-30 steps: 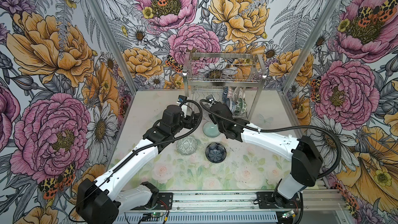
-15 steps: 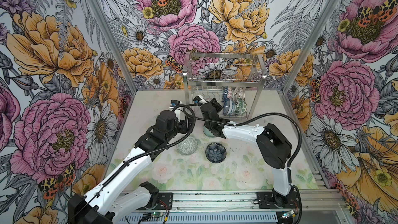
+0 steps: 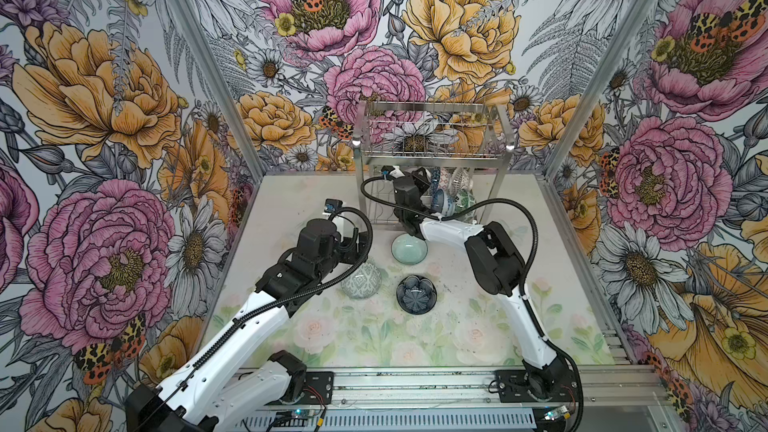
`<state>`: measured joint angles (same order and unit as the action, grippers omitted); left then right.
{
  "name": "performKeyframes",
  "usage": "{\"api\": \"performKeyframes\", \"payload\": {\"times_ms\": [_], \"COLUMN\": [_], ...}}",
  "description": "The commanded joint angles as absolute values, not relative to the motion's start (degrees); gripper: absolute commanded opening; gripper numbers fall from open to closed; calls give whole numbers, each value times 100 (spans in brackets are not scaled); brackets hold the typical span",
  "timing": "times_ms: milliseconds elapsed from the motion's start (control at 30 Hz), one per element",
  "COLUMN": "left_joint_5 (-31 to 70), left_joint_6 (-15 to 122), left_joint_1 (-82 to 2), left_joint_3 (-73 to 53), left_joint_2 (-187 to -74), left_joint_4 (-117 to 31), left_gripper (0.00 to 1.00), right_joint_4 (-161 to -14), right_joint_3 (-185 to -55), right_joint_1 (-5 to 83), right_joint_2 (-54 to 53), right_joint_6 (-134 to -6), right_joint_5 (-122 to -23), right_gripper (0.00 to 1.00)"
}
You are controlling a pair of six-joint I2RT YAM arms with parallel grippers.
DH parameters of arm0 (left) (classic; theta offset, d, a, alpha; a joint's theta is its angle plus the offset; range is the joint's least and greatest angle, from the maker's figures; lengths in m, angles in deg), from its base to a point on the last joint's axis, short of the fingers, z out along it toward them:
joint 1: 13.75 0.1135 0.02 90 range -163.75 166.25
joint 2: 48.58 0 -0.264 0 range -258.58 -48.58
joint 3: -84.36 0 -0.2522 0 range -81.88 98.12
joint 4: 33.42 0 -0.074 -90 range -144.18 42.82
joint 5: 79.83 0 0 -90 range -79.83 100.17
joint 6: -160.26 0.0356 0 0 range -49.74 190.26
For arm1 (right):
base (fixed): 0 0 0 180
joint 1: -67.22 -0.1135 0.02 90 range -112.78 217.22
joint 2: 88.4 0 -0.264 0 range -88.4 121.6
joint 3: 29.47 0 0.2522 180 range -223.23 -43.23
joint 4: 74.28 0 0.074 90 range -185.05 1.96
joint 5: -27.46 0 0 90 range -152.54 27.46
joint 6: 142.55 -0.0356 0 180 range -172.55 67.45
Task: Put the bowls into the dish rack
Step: 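Carry the purple-striped bowl with right gripper into the rack, then stand the purple-striped bowl upright in the rack with right gripper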
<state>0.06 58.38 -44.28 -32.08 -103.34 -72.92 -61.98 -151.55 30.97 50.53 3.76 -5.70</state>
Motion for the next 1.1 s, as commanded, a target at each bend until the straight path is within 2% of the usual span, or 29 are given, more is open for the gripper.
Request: {"api": "performKeyframes", "payload": {"times_ms": [0,433,1033,1067], "left_joint_5": [-140,-134,24,24], "left_joint_6": [5798,5900,5883,5883], "left_joint_1": [-4355,-4255,-4146,-4151], "left_joint_3": [-3256,-3287,-3306,-3313], "left_joint_2": [-10339,-10412,-10515,-10503], "left_joint_4": [-7319,-7188,-7131,-7127], "left_gripper": [98,99,99,99], "right_joint_4": [-6261,-7873,-8727,-8796], "right_joint_3": [-16039,-18935,-19063,-19059], "right_joint_1": [3178,3452,3546,3536], "right_joint_2": [5458,7221,7482,7481], "right_joint_6": [419,-150,-852,-915], "right_joint_5": [-453,-465,-764,-810], "right_gripper": [0,0,0,2]}}
